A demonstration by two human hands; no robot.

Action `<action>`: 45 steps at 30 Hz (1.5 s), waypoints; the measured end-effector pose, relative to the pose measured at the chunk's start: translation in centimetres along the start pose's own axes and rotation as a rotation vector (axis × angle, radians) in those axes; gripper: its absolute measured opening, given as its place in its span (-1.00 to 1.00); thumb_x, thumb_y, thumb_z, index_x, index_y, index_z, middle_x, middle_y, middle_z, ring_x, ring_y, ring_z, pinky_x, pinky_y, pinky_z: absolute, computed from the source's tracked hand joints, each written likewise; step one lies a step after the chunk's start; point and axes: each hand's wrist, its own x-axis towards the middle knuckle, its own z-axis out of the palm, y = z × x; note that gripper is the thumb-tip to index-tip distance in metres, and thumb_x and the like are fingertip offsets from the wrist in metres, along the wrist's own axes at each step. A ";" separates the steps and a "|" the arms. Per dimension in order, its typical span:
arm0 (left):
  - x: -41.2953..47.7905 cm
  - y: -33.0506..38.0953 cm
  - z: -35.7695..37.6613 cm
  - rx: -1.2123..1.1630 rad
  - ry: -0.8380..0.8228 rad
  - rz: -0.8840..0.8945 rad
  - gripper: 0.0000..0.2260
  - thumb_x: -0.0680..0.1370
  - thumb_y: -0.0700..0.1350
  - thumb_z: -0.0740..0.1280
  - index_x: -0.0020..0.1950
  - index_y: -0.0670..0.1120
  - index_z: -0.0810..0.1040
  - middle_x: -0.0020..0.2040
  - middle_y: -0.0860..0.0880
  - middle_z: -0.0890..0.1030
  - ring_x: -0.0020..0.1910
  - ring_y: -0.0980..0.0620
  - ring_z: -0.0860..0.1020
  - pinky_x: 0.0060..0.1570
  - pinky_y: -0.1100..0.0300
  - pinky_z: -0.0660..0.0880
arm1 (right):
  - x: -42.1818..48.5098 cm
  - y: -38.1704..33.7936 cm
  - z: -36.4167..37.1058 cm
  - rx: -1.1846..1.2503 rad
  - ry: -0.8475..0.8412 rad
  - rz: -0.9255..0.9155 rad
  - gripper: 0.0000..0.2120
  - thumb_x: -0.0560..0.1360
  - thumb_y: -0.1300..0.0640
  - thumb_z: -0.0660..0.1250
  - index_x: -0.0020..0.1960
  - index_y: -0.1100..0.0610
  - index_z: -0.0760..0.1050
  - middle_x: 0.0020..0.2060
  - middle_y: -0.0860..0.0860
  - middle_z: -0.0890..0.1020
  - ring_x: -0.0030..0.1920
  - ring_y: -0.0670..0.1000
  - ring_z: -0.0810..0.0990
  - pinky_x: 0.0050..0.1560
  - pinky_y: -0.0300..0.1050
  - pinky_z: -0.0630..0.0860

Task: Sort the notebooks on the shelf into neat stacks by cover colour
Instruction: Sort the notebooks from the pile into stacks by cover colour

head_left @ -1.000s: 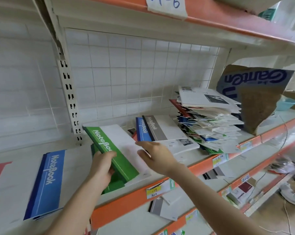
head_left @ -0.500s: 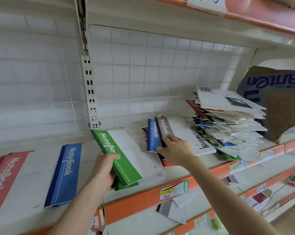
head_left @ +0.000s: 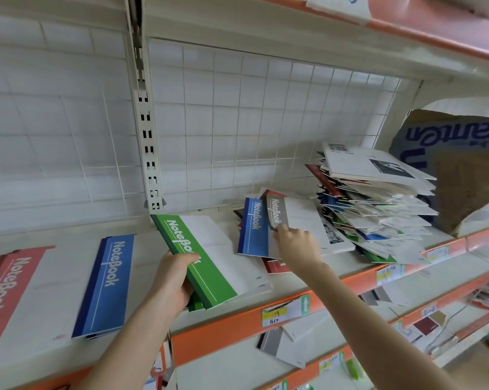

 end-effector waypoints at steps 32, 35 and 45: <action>-1.4 -0.3 -2.2 -0.114 0.084 -0.018 -0.96 0.59 -0.21 0.23 0.02 -0.15 0.44 -0.16 -0.12 0.54 -0.21 -0.05 0.52 -0.19 0.10 0.46 | -3.0 -0.4 0.2 0.568 0.263 -0.400 -0.65 0.49 0.14 0.13 0.12 0.23 0.60 -0.23 0.13 0.69 -0.35 0.08 0.62 -0.35 -0.13 0.46; -1.1 -0.3 -1.3 -0.180 0.057 -0.017 -0.89 0.61 -0.10 0.22 0.05 -0.13 0.44 -0.15 -0.09 0.55 -0.20 -0.02 0.53 -0.15 0.05 0.46 | -4.7 -2.3 0.2 0.650 0.109 -0.691 -0.64 0.50 0.15 0.15 0.19 0.27 0.55 0.13 0.12 0.62 0.12 0.03 0.58 0.18 -0.23 0.44; -0.7 -1.1 -1.7 -0.064 0.062 -0.022 -0.83 0.55 -0.31 0.25 0.12 -0.16 0.39 -0.14 -0.12 0.54 -0.20 -0.08 0.52 -0.21 0.07 0.47 | -2.1 0.1 -0.1 0.541 0.019 -0.353 -0.67 0.56 0.13 0.15 0.25 0.23 0.48 0.17 0.16 0.57 0.22 0.14 0.51 0.18 0.00 0.46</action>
